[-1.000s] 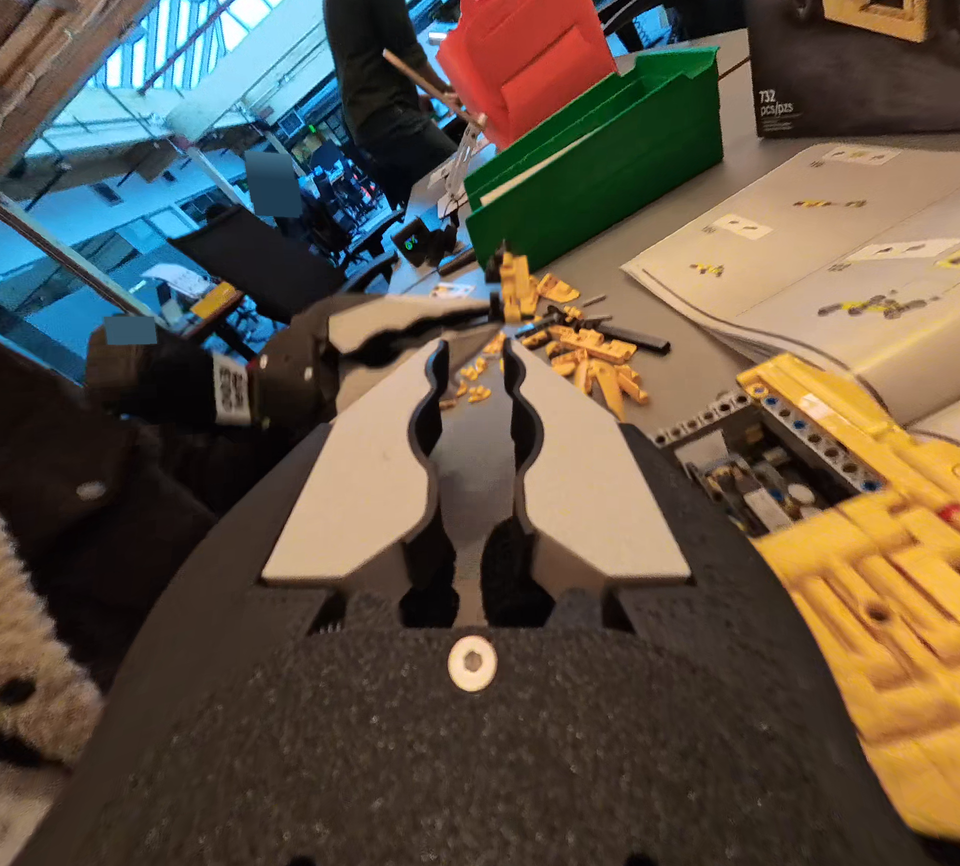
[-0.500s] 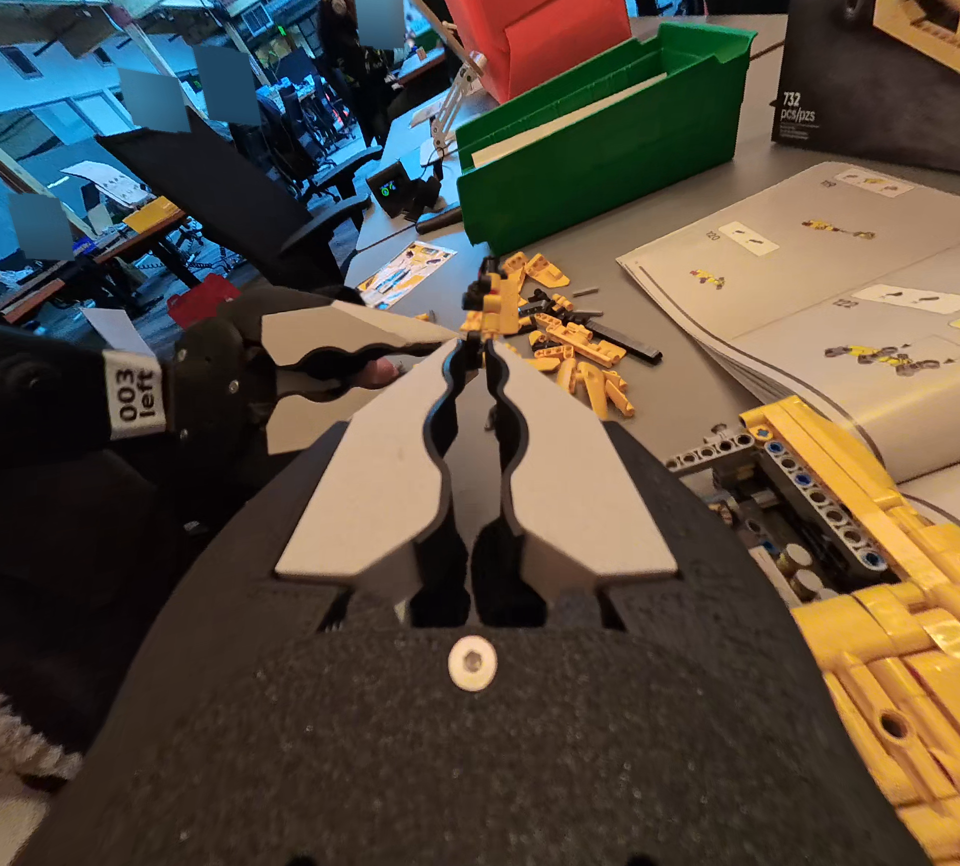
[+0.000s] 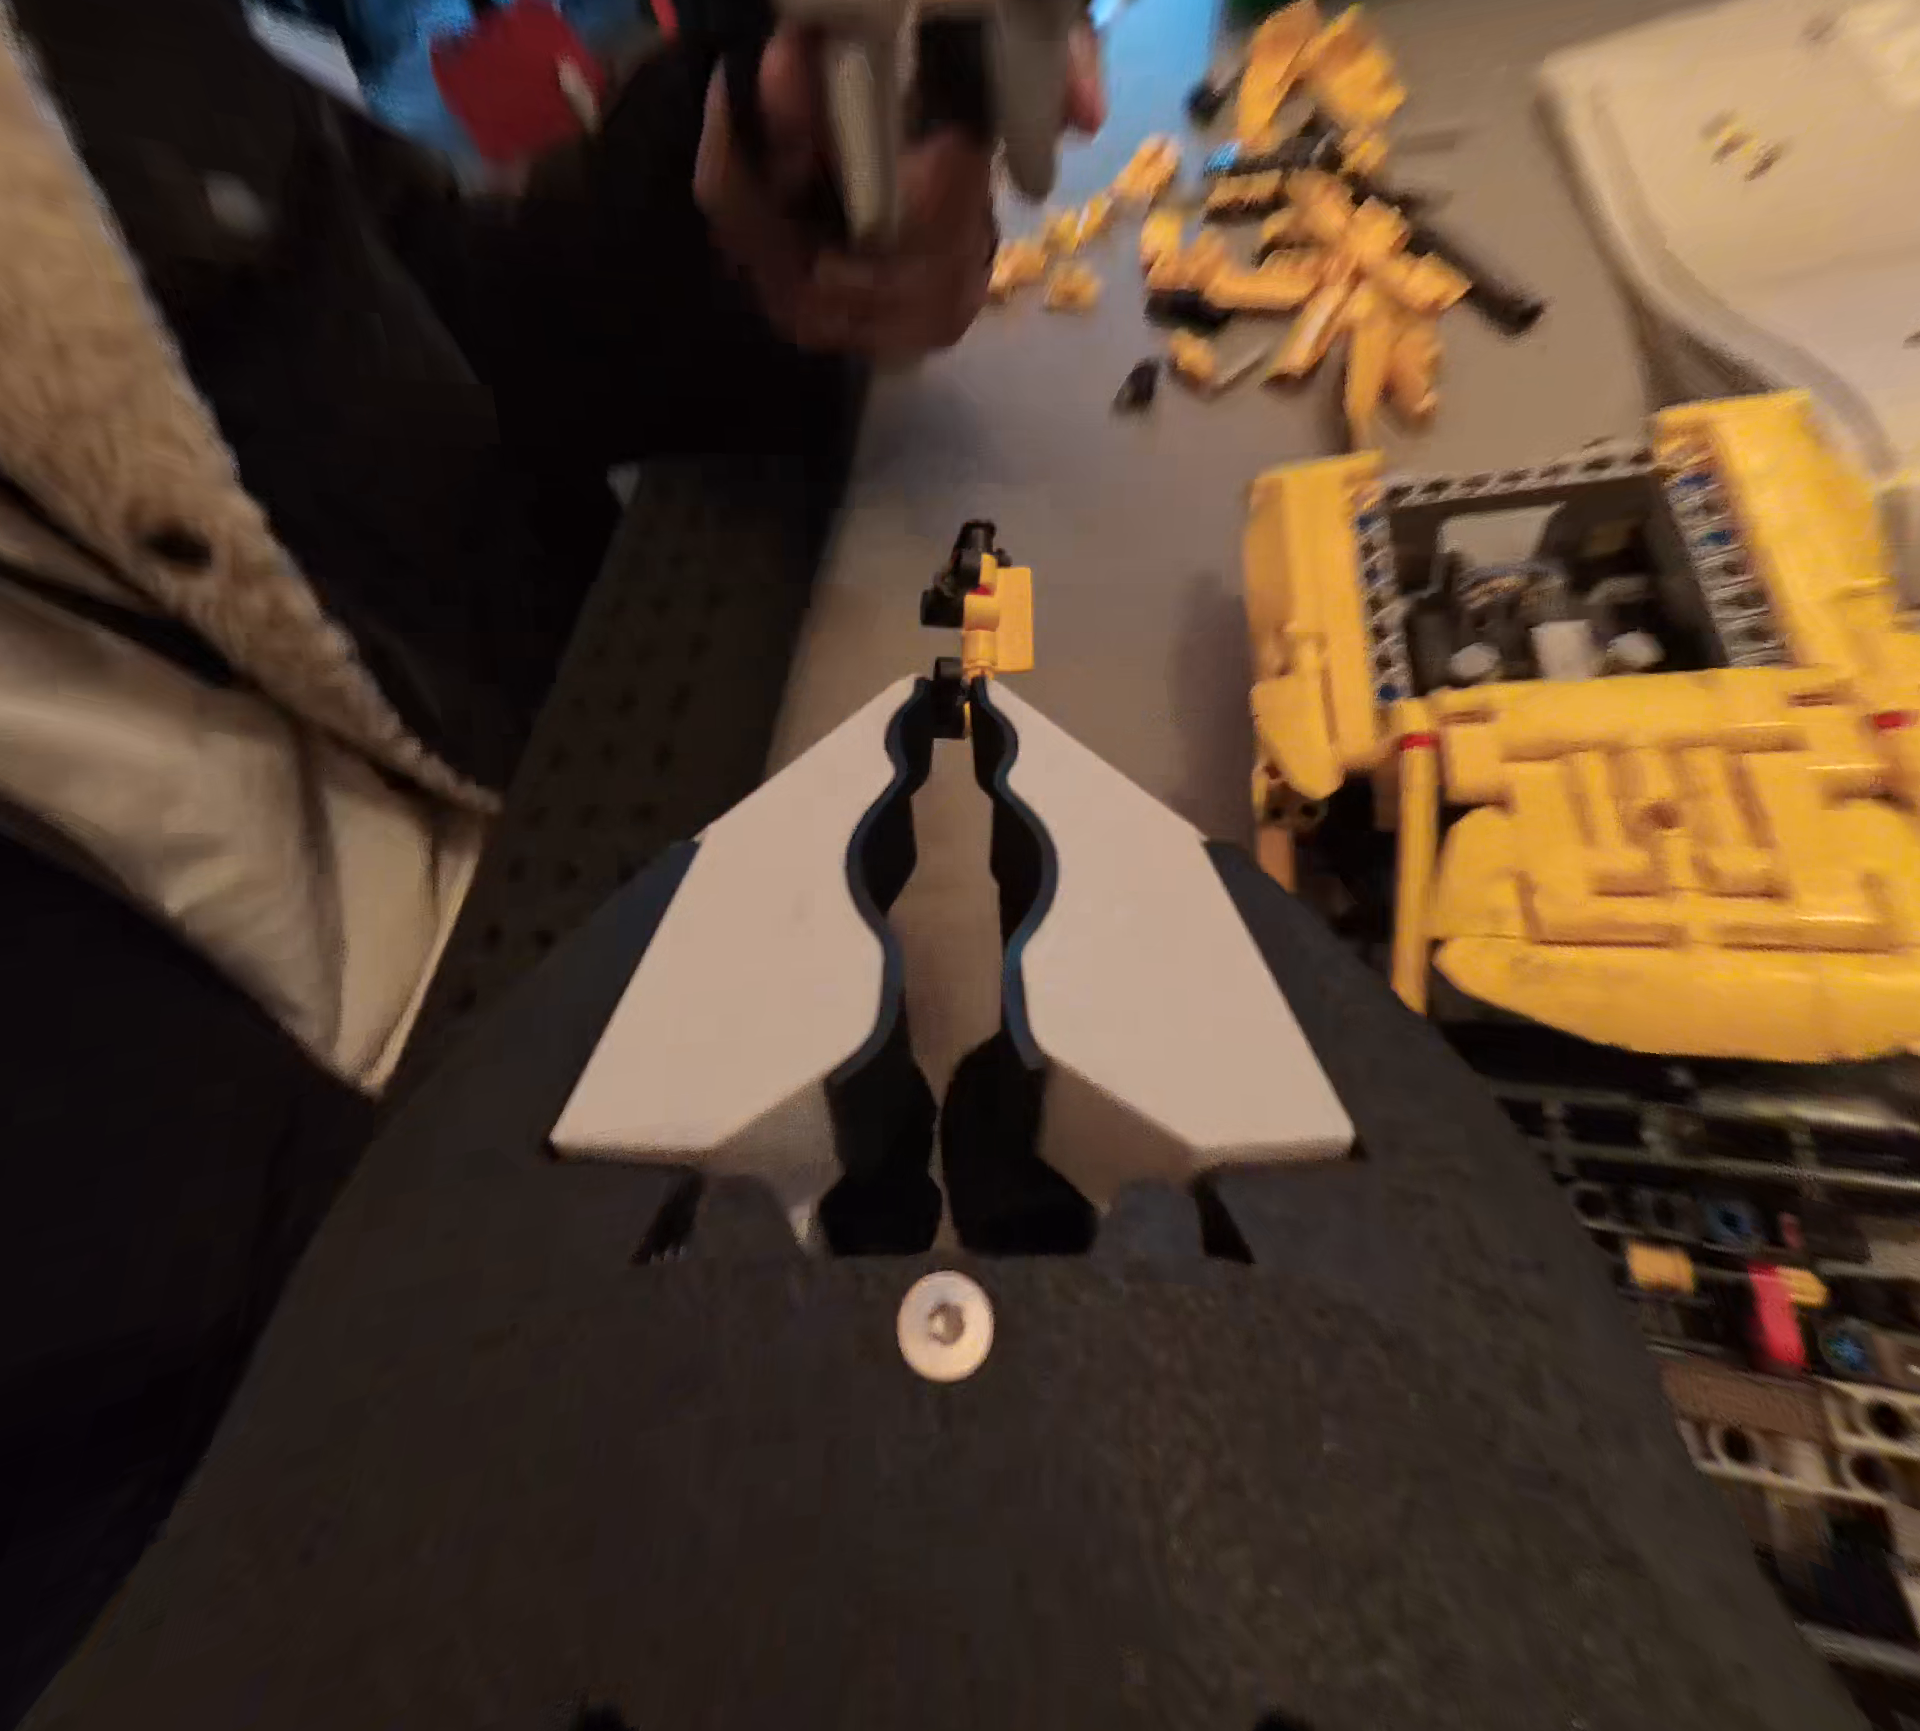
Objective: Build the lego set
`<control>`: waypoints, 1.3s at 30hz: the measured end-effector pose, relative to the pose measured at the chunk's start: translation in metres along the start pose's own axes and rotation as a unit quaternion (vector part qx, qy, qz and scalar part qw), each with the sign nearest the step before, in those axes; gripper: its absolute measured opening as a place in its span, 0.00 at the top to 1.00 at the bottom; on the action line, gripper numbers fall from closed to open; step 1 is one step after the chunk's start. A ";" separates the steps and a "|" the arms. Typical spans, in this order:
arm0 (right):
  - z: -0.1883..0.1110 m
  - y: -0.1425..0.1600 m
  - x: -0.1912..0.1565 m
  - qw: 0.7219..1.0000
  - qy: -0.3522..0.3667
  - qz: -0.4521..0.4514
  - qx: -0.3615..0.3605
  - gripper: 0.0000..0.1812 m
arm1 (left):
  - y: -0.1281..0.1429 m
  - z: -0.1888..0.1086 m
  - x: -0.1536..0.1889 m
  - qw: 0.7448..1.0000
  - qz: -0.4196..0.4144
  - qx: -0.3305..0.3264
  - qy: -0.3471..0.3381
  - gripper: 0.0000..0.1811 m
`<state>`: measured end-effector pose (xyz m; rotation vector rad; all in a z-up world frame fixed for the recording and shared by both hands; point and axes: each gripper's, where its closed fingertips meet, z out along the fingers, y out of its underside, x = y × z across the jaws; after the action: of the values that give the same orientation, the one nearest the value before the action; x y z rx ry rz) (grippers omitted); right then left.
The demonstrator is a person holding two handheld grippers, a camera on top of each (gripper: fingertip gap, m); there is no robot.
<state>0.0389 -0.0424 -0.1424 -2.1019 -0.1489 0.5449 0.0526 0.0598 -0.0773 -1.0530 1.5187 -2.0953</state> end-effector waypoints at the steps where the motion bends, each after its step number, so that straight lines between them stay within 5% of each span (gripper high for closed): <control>1: 0.006 0.010 -0.006 0.999 -0.013 -0.009 -0.028 0.97 | 0.000 0.000 -0.002 1.000 -0.021 0.001 0.007 0.87; 13: 0.033 0.069 0.009 0.983 0.026 -0.035 -0.179 0.97 | 0.021 0.002 -0.028 0.995 -0.091 -0.044 -0.018 0.87; 22: 0.035 0.068 0.005 0.987 -0.002 -0.007 -0.158 0.94 | 0.032 0.006 -0.025 0.995 -0.069 -0.076 -0.018 0.87; 26: 0.021 0.040 0.002 0.997 -0.015 0.005 -0.080 0.89 | 0.041 0.007 -0.027 0.994 -0.038 -0.101 -0.035 0.87; 29: -0.015 0.009 0.020 0.999 0.044 0.005 0.011 0.88 | 0.047 0.007 -0.030 0.992 -0.015 -0.118 -0.051 0.87; 32: -0.088 0.003 0.065 0.973 0.217 0.039 0.070 0.88 | 0.051 0.008 -0.031 0.990 0.005 -0.131 -0.059 0.87; 36: -0.225 0.031 0.081 0.880 0.451 0.082 0.124 0.88 | 0.053 0.009 -0.031 0.988 0.019 -0.139 -0.064 0.87; 39: -0.297 0.080 0.064 0.816 0.551 0.118 0.128 0.89 | 0.054 0.010 -0.032 0.987 0.017 -0.142 -0.066 0.87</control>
<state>0.2172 -0.2952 -0.0890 -1.8614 0.8137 -0.5532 0.0736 0.0538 -0.1370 -1.2260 1.7903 -1.7820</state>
